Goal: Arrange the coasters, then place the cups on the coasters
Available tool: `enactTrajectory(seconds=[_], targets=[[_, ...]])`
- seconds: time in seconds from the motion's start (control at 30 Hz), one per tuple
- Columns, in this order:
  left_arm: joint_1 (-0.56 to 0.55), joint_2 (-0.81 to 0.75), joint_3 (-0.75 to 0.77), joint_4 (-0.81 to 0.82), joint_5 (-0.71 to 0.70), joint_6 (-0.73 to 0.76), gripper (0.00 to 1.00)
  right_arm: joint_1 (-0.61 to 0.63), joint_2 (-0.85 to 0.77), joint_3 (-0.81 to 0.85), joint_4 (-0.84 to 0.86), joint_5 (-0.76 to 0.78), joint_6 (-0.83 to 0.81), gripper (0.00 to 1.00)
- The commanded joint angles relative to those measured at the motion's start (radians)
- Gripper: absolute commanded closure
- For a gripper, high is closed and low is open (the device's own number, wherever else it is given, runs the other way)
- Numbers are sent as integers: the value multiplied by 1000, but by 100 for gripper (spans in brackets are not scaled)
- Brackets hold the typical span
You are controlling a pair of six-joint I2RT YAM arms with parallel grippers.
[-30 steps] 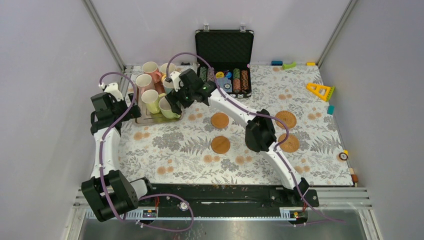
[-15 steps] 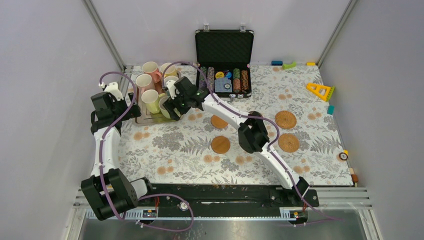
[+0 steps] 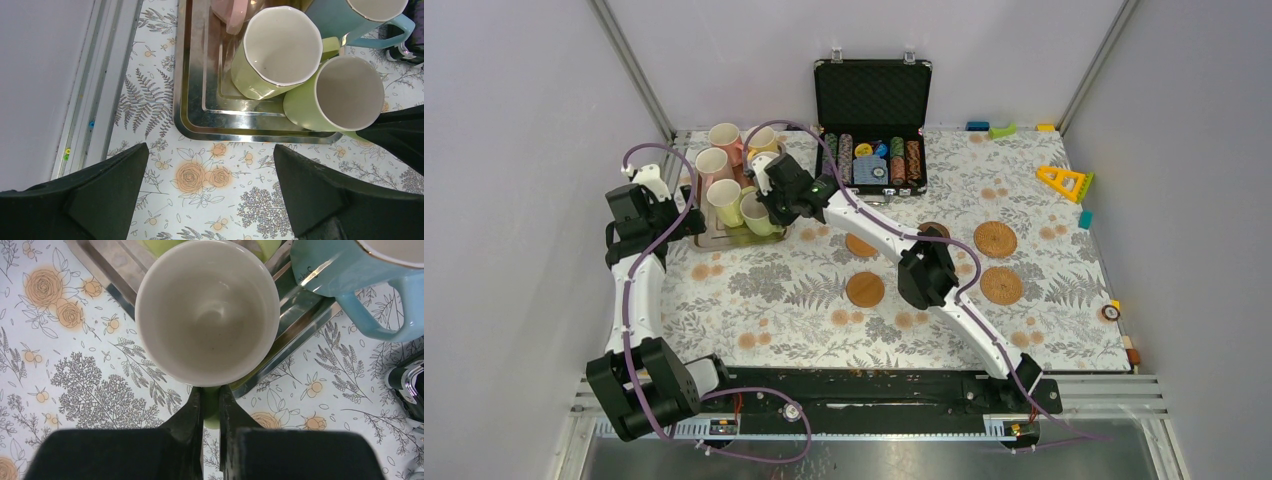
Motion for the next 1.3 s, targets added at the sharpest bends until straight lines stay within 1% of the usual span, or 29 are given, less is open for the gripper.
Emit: enactTrajectory(seconds=[0.0, 0.1, 0.3, 0.5, 0.63, 0.8, 0.87, 1.13, 1.23, 1.27], targets=[[3, -39, 13, 37, -8, -3, 1, 12, 2, 50, 12, 46, -17, 100], [4, -48, 11, 34, -11, -3, 1, 16, -44, 43, 12, 33, -77, 100], [6, -72, 3, 35, -15, -1, 1, 15, -203, 44, -5, 5, -161, 100], [10, -101, -10, 39, -12, -2, 1, 12, -347, 43, -79, -15, -177, 100], [12, -113, -10, 39, -3, -4, 1, -16, -478, -45, -130, -21, -167, 100], [13, -124, -10, 35, 14, -7, 1, -150, -747, -376, -121, -75, -135, 100], [13, -124, -9, 34, 24, -9, 1, -221, -877, -557, -71, -90, -141, 100], [13, -100, 3, 31, 93, -23, 1, -514, -1400, -1297, 178, -119, -281, 100], [13, -90, 8, 30, 112, -23, 1, -623, -1491, -1470, 239, -116, -282, 100], [12, -88, 10, 30, 116, -48, 1, -667, -1506, -1514, 258, -133, -275, 100]])
